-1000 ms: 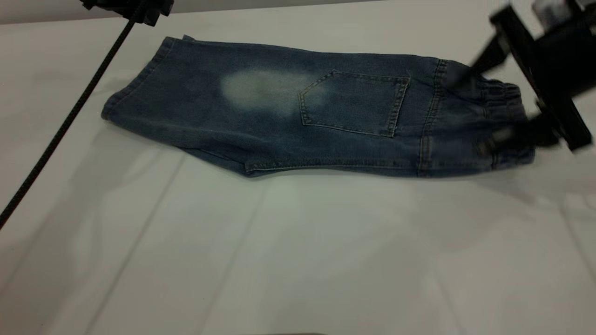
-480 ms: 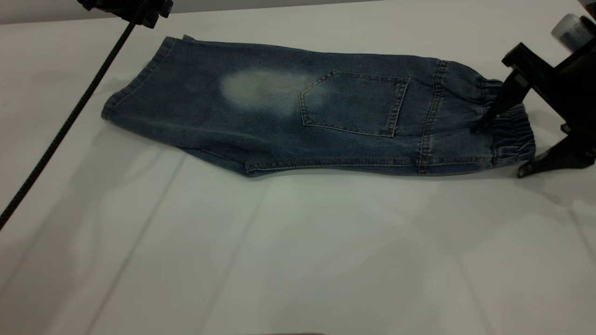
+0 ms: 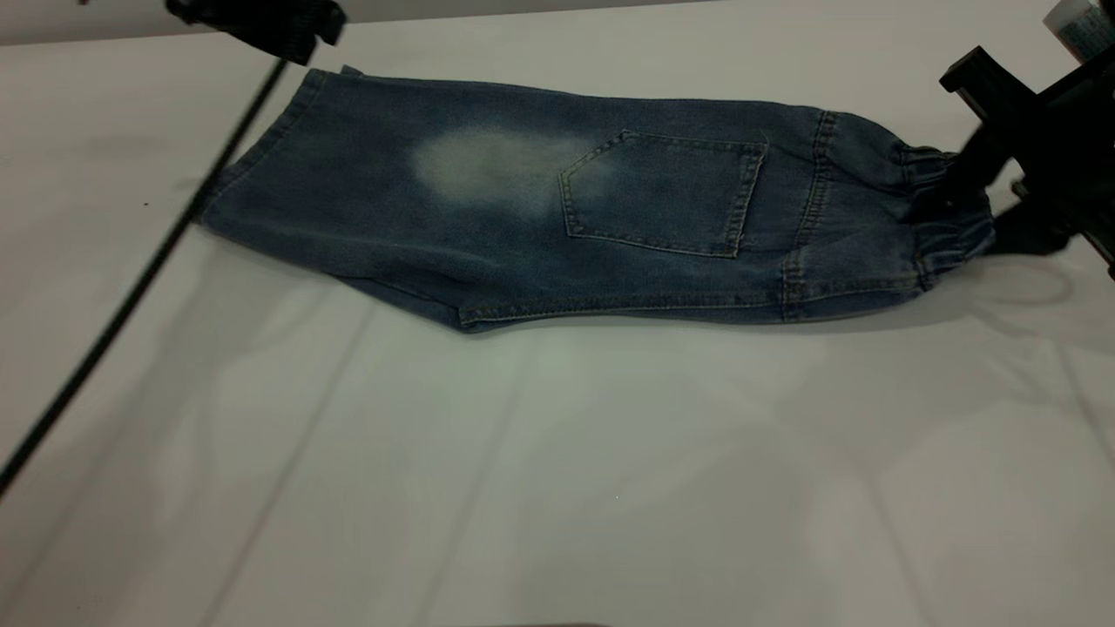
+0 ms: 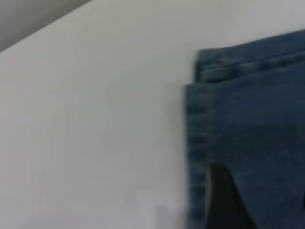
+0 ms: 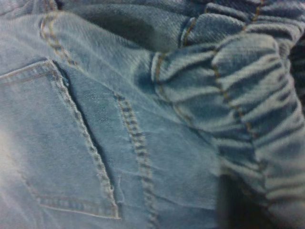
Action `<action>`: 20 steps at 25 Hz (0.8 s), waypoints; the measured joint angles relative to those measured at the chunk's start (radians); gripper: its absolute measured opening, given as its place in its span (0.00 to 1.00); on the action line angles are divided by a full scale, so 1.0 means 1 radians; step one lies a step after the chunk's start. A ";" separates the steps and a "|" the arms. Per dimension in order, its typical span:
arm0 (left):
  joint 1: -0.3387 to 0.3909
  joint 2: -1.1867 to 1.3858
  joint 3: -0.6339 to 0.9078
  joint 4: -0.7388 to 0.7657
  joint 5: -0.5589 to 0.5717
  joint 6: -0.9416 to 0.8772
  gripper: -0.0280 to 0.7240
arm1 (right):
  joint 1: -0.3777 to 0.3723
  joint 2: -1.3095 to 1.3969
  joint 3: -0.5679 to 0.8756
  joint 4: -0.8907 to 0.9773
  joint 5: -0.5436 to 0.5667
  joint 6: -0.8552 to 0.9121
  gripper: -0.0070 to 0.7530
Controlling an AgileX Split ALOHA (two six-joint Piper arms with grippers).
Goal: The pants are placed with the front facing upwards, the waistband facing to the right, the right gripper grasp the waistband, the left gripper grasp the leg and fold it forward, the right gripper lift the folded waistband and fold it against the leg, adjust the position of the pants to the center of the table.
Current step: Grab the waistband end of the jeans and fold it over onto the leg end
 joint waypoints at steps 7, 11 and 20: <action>-0.127 0.012 0.032 -0.003 -0.001 0.000 0.51 | 0.000 -0.052 -0.036 0.118 0.074 -0.195 0.09; -0.218 0.055 0.039 -0.005 -0.016 -0.015 0.51 | 0.000 -0.138 -0.117 0.125 0.139 -0.244 0.09; -0.411 0.149 0.039 -0.005 -0.151 -0.057 0.51 | 0.000 -0.180 -0.200 0.100 0.388 -0.251 0.09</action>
